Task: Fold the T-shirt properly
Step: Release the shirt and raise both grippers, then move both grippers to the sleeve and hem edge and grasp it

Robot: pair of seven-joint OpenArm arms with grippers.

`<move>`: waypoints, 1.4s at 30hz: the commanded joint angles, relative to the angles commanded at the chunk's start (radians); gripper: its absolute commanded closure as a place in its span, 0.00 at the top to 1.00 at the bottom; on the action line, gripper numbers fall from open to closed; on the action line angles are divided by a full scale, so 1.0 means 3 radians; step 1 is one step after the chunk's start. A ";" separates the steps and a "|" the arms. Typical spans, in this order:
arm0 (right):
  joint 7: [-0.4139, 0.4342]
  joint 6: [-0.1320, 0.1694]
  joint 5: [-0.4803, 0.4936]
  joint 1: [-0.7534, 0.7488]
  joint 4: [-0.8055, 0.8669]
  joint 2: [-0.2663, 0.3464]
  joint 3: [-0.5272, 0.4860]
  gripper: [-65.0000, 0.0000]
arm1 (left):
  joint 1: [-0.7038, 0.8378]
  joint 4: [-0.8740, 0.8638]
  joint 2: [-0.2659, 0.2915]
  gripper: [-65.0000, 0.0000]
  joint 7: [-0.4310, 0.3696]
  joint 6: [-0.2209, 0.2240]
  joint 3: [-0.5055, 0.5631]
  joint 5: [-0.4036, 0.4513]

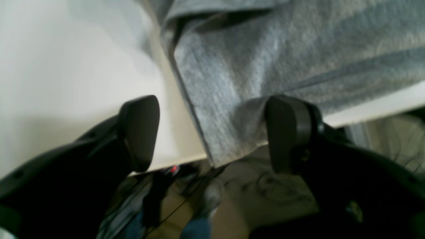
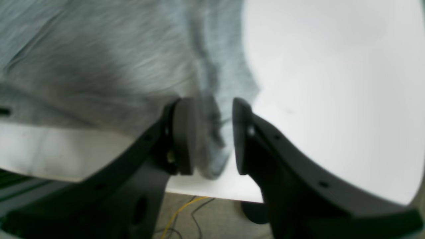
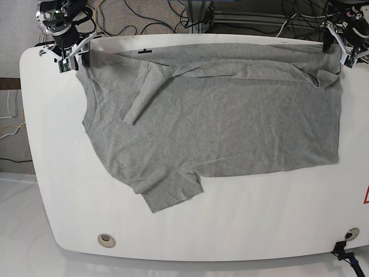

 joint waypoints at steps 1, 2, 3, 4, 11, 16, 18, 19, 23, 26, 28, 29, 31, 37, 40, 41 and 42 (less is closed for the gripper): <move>-0.0036 0.0000 0.0000 0.0005 0.0041 0.0000 0.0005 0.32 | 0.0000 0.0056 0.0000 0.73 0.0031 0.0000 -0.0046 0.0000; -0.0041 0.0000 0.0000 0.0015 0.0066 0.0000 0.0010 0.31 | -0.0010 0.0148 0.0000 0.73 0.0041 0.0000 -0.0097 0.0000; -0.0041 0.0000 0.0000 0.0026 0.0077 0.0000 0.0010 0.32 | -0.0051 0.0230 0.0000 0.73 0.0041 0.0000 -0.0128 0.0000; -0.0041 0.0000 0.0000 0.0031 0.0082 0.0000 0.0005 0.32 | -0.0097 0.0292 0.0005 0.73 0.0041 0.0000 -0.0159 0.0000; -0.0041 0.0000 0.0000 0.0194 0.0097 0.0000 -0.0046 0.32 | -0.0394 0.0343 0.0082 0.73 0.0087 0.0000 -0.0153 -0.0010; -0.0041 0.0000 0.0005 0.0425 0.0097 0.0000 -0.0148 0.32 | -0.0655 0.0425 0.0245 0.73 0.0113 0.0000 -0.0159 -0.0015; -0.0041 0.0000 0.0005 0.0552 0.0097 0.0000 -0.0256 0.32 | -0.0798 0.0430 0.0332 0.73 0.0113 0.0000 -0.0164 -0.0005; -0.0041 0.0000 0.0005 0.0619 0.0097 0.0000 -0.0302 0.32 | -0.0859 0.0430 0.0373 0.73 0.0113 0.0000 -0.0164 -0.0005; -0.0041 -0.0005 -0.0010 0.0956 0.0082 0.0000 -0.0552 0.32 | -0.1176 0.0425 0.0522 0.73 0.0113 0.0000 -0.0159 0.0005; -0.0041 -0.0015 -0.0020 0.1202 -0.0010 -0.0005 -0.0706 0.32 | -0.1371 0.0414 0.0588 0.73 0.0113 0.0000 -0.0164 0.0005; -0.0041 -0.0015 -0.0020 0.1396 -0.0133 -0.0005 -0.0777 0.32 | -0.1483 0.0414 0.0588 0.73 0.0113 0.0000 -0.0159 0.0005; -0.0041 -0.0015 -0.0020 0.1483 -0.0210 -0.0005 -0.0834 0.32 | -0.1580 0.0409 0.0593 0.73 0.0113 0.0000 -0.0159 0.0005; -0.0041 -0.0015 -0.0020 0.1678 -0.0373 -0.0005 -0.0910 0.32 | -0.1729 0.0343 0.0634 0.73 0.0118 0.0000 -0.0159 0.0005; -0.0041 -0.0015 -0.0020 0.2256 -0.0982 -0.0005 -0.1043 0.32 | -0.2158 -0.0005 0.0624 0.73 0.0118 0.0000 -0.0159 0.0005; -0.0041 -0.0015 -0.0026 0.2562 -0.1360 -0.0005 -0.1161 0.32 | -0.2373 -0.0292 0.0614 0.73 0.0118 0.0000 -0.0148 0.0010; -0.0041 -0.0015 -0.0026 0.2654 -0.1499 -0.0005 -0.1171 0.32 | -0.2435 -0.0384 0.0593 0.73 0.0118 0.0000 -0.0102 0.0010; -0.0031 -0.0010 -0.0026 0.2736 -0.1611 -0.0005 -0.1171 0.32 | -0.2475 -0.0455 0.0542 0.73 0.0113 0.0000 -0.0061 0.0010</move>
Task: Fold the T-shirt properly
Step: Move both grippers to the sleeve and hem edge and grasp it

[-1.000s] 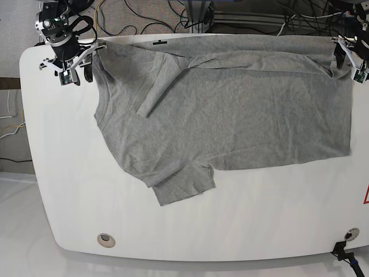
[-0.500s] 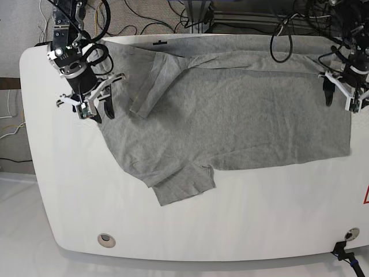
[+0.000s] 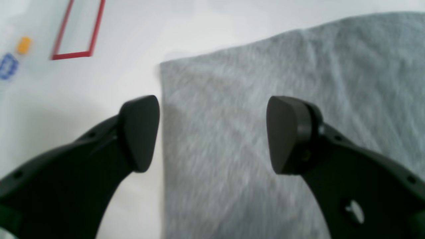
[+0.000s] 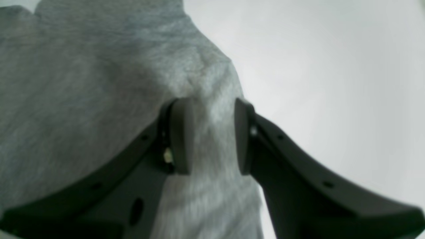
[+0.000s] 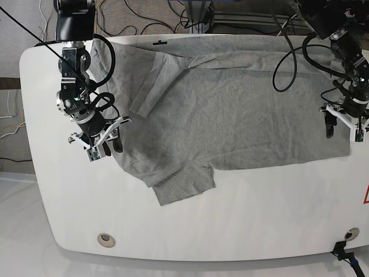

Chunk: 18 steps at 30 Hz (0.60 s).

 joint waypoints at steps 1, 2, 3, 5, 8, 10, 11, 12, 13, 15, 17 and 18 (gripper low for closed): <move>0.0000 0.0005 0.0000 0.0097 -0.0118 0.0000 -0.0005 0.32 | -0.0056 -0.0102 -0.0036 0.73 -0.0005 0.0000 0.0061 0.0000; 0.0000 0.0005 0.0000 0.0184 -0.0240 0.0000 -0.0005 0.32 | -0.0118 -0.0220 -0.0056 0.73 -0.0020 0.0000 0.0107 -0.0005; 0.0005 0.0005 0.0000 0.0281 -0.0358 0.0000 -0.0005 0.32 | -0.0184 -0.0322 -0.0077 0.73 -0.0020 0.0000 0.0128 -0.0005; 0.0026 0.0005 0.0000 0.0440 -0.0578 -0.0005 -0.0010 0.32 | -0.0317 -0.0506 -0.0092 0.73 -0.0026 0.0000 0.0138 -0.0005; 0.0184 0.0005 0.0005 0.0655 -0.0921 -0.0005 -0.0010 0.32 | -0.0481 -0.0783 -0.0184 0.73 -0.0031 0.0000 0.0148 -0.0005; 0.0235 0.0005 0.0000 0.0808 -0.1161 -0.0036 -0.0015 0.32 | -0.0609 -0.0972 -0.0210 0.73 -0.0056 0.0000 0.0148 -0.0005; 0.0256 0.0005 -0.0005 0.0869 -0.1274 -0.0056 -0.0015 0.32 | -0.0650 -0.1069 -0.0215 0.73 -0.0113 0.0000 0.0148 -0.0005; 0.0292 0.0010 -0.0005 0.0926 -0.1371 -0.0056 -0.0015 0.34 | -0.0680 -0.1156 -0.0251 0.73 -0.0174 0.0000 0.0148 -0.0005; 0.0317 0.0010 -0.0005 0.0987 -0.1478 -0.0066 -0.0015 0.37 | -0.0701 -0.1248 -0.0302 0.73 -0.0215 0.0000 0.0153 -0.0005; 0.0338 0.0010 -0.0005 0.1110 -0.1729 -0.0066 -0.0015 0.44 | -0.0747 -0.1401 -0.0332 0.73 -0.0297 0.0000 0.0271 -0.0005; 0.0338 0.0010 0.0010 0.1187 -0.1862 -0.0066 -0.0015 0.48 | -0.0747 -0.1565 -0.0394 0.73 -0.0419 0.0000 0.0297 -0.0005; 0.0338 0.0010 0.0020 0.1197 -0.1882 -0.0072 -0.0015 0.48 | -0.0757 -0.1683 -0.0425 0.73 -0.0481 0.0000 0.0302 -0.0010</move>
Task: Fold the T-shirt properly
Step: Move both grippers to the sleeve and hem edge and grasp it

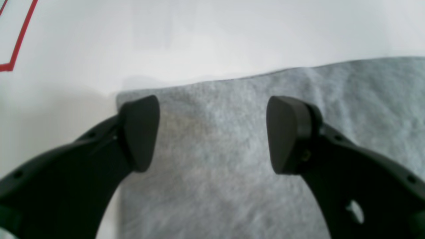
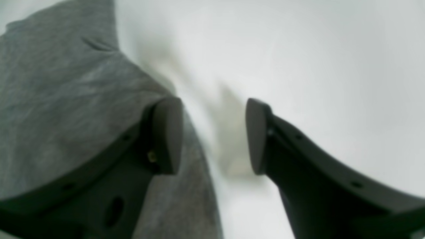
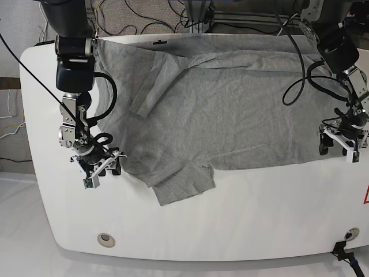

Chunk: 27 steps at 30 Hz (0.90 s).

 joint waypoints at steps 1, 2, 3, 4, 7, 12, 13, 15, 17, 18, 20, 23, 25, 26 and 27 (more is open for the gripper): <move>0.0000 0.0000 0.0000 0.0005 -0.0005 -0.0005 0.0000 0.48 | -0.0066 -0.0123 -0.0015 0.73 -0.0061 0.0000 0.0000 0.0000; 0.0000 0.0000 0.0000 0.0005 -0.0005 -0.0041 0.0000 0.48 | -0.0123 -0.0245 -0.0046 0.73 -0.0107 0.0000 0.0000 0.0000; 0.0000 0.0000 -0.0020 0.0005 -0.0010 -0.0066 0.0000 0.48 | -0.0148 -0.0373 -0.0087 0.73 -0.0148 0.0000 0.0000 0.0000; 0.0000 0.0000 -0.0020 0.0005 -0.0010 -0.0082 0.0000 0.48 | -0.0159 -0.0476 -0.0123 0.73 -0.0189 0.0000 0.0000 0.0000; 0.0000 0.0000 0.0005 0.0005 -0.0118 -0.0107 0.0000 0.48 | -0.0251 -0.0588 -0.0143 0.73 -0.0245 0.0000 0.0000 -0.0005; 0.0000 0.0000 0.0005 -0.0015 -0.0261 -0.0210 0.0010 0.48 | -0.0261 -0.0573 -0.0148 0.73 -0.0251 0.0000 0.0000 -0.0005; 0.0005 0.0000 0.0005 -0.0020 -0.0261 -0.0220 0.0010 0.48 | -0.0261 -0.0573 -0.0148 0.73 -0.0251 0.0000 0.0000 -0.0005; 0.0005 0.0000 0.0005 -0.0046 -0.0261 -0.0225 0.0010 0.48 | -0.0261 -0.0573 -0.0148 0.73 -0.0251 0.0000 0.0000 -0.0005; 0.0005 0.0005 0.0005 -0.0082 -0.0261 -0.0235 0.0010 0.48 | -0.0261 -0.0573 -0.0159 0.73 -0.0251 0.0000 -0.0010 -0.0005; 0.0005 0.0005 0.0005 -0.0092 -0.0256 -0.0276 0.0010 0.48 | -0.0261 -0.0573 -0.0189 0.73 -0.0251 0.0000 -0.0010 -0.0010; 0.0000 0.0005 0.0005 -0.0123 -0.0256 -0.0307 0.0010 0.48 | -0.0261 -0.0573 -0.0205 0.73 -0.0251 0.0000 -0.0015 -0.0015; 0.0000 0.0005 0.0005 -0.0189 -0.0245 -0.0317 0.0010 0.48 | -0.0261 -0.0573 -0.0210 0.73 -0.0251 0.0000 -0.0015 -0.0015; 0.0000 0.0015 0.0005 -0.0225 -0.0240 -0.0322 0.0010 0.48 | -0.0261 -0.0573 -0.0225 0.73 -0.0251 0.0000 -0.0015 -0.0015; 0.0000 0.0077 0.0005 -0.0230 -0.0240 -0.0327 0.0010 0.48 | -0.0261 -0.0578 -0.0261 0.73 -0.0251 0.0000 -0.0020 -0.0015; 0.0000 0.0153 0.0005 -0.0235 -0.0240 -0.0363 0.0010 0.48 | -0.0261 -0.0583 -0.0271 0.73 -0.0251 0.0000 -0.0020 -0.0015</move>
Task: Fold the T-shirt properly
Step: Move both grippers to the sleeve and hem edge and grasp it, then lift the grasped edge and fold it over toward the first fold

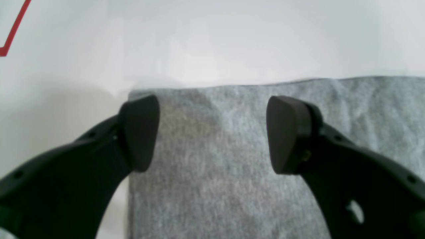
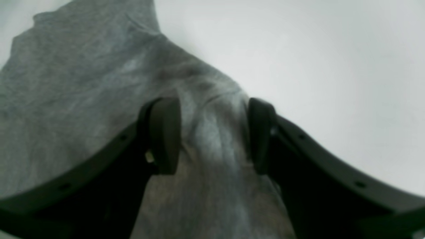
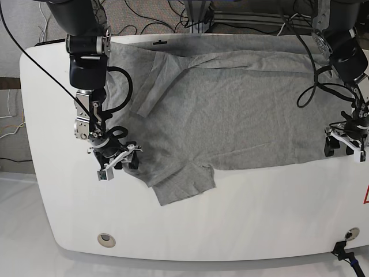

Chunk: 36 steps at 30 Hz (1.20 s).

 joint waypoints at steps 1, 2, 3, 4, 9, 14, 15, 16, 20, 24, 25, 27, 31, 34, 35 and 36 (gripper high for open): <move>0.0000 0.0046 0.0000 0.0000 0.0000 -0.0010 0.0000 0.48 | 0.0000 -0.0005 -0.0005 0.73 0.0000 0.0000 0.0000 0.0000; 0.0000 0.0056 -0.0005 -0.0010 0.0000 -0.0010 0.0000 0.47 | 0.0000 -0.0005 -0.0005 0.73 0.0000 0.0000 0.0000 0.0000; 0.0000 0.0061 -0.0005 -0.0031 0.0000 -0.0010 0.0000 0.47 | 0.0000 -0.0005 -0.0005 0.73 0.0000 0.0000 0.0000 0.0000; 0.0000 0.0061 -0.0005 -0.0036 0.0000 -0.0010 0.0000 0.47 | 0.0000 -0.0005 -0.0005 0.73 0.0000 0.0018 0.0000 0.0000; 0.0000 0.0061 -0.0015 -0.0041 0.0000 -0.0010 0.0000 0.47 | 0.0000 -0.0015 -0.0010 0.73 0.0000 0.0269 0.0000 0.0005; 0.0000 0.0061 -0.0020 -0.0041 0.0000 -0.0005 0.0000 0.47 | -0.0107 -0.0389 -0.0015 0.73 -0.0015 0.0570 0.0010 0.0000; 0.0000 0.0066 -0.0020 -0.0046 0.0000 0.0000 0.0000 0.47 | -0.0138 -0.0486 -0.0015 0.73 -0.0066 0.0606 0.0010 0.0010; 0.0000 0.0066 -0.0020 -0.0046 0.0000 0.0000 0.0000 0.47 | -0.0143 -0.0583 -0.0015 0.73 -0.0143 0.0642 0.0010 0.0010; 0.0000 0.0066 -0.0020 -0.0046 0.0000 0.0000 0.0000 0.47 | -0.0169 -0.0864 -0.0015 0.73 -0.0353 0.0729 0.0015 0.0015; 0.0000 0.0066 -0.0005 -0.0051 0.0000 0.0046 0.0000 0.47 | -0.0169 -0.0936 -0.0010 0.73 -0.0373 0.0744 0.0015 0.0015; 0.0000 0.0066 -0.0005 -0.0051 0.0000 0.0046 0.0000 0.47 | -0.0169 -0.0946 0.0000 0.73 -0.0373 0.0734 0.0015 0.0010; 0.0000 0.0066 -0.0010 -0.0051 0.0000 0.0046 0.0000 0.47 | -0.0169 -0.0946 0.0010 0.73 -0.0373 0.0729 0.0015 0.0005; -0.0005 0.0066 -0.0010 -0.0072 0.0000 0.0046 0.0000 0.47 | -0.0169 -0.0926 0.0072 0.73 -0.0368 0.0514 0.0010 -0.0005; -0.0015 0.0066 -0.0026 -0.0164 0.0169 0.0051 0.0000 0.47 | -0.0169 -0.0926 0.0077 0.73 -0.0368 0.0386 0.0005 -0.0005; -0.0015 0.0066 -0.0026 -0.0210 0.0235 0.0051 0.0000 0.47 | -0.0164 -0.0926 0.0077 0.73 -0.0368 0.0371 0.0005 -0.0005; -0.0020 0.0066 -0.0026 -0.0240 0.0292 0.0051 0.0000 0.47 | -0.0164 -0.0926 0.0077 0.73 -0.0368 0.0350 0.0005 -0.0005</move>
